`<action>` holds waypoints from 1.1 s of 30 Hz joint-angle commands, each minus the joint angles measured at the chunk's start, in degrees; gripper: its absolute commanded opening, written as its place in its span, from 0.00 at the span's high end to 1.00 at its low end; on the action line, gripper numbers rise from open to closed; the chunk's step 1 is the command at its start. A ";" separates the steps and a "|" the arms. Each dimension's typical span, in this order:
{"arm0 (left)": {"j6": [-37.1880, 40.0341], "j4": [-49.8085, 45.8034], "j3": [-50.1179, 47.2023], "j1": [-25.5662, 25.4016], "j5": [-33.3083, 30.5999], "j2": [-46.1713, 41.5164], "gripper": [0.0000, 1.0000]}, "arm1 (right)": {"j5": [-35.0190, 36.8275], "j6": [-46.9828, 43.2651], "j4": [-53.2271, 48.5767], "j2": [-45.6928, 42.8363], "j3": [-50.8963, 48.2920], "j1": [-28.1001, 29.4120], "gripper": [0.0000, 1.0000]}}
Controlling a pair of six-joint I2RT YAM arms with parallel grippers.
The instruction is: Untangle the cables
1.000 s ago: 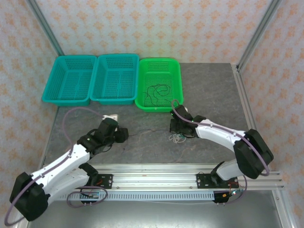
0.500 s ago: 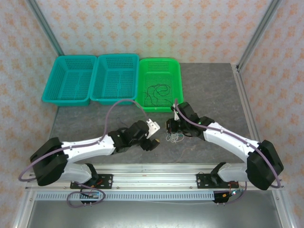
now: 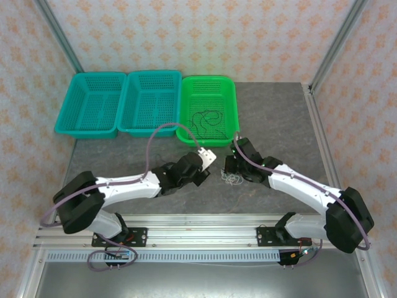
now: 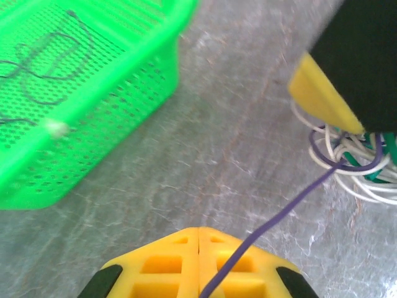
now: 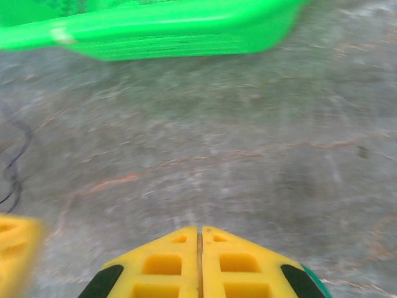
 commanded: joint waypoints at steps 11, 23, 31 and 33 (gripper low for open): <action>-18.39 -8.71 -9.49 13.68 -4.96 -23.74 1.00 | 10.82 20.47 -4.79 -3.52 -12.52 -19.69 1.00; -21.30 -8.42 -2.71 14.19 1.57 -24.45 1.00 | 3.84 19.80 1.43 -2.36 -14.96 -20.41 1.00; -24.39 -18.16 4.84 21.31 -3.35 -25.75 1.00 | 6.10 25.41 -2.00 -3.16 -15.50 -24.95 0.99; -25.48 -19.91 5.62 23.99 -3.19 -26.46 1.00 | 6.16 26.00 -3.40 -3.11 -15.39 -26.78 0.99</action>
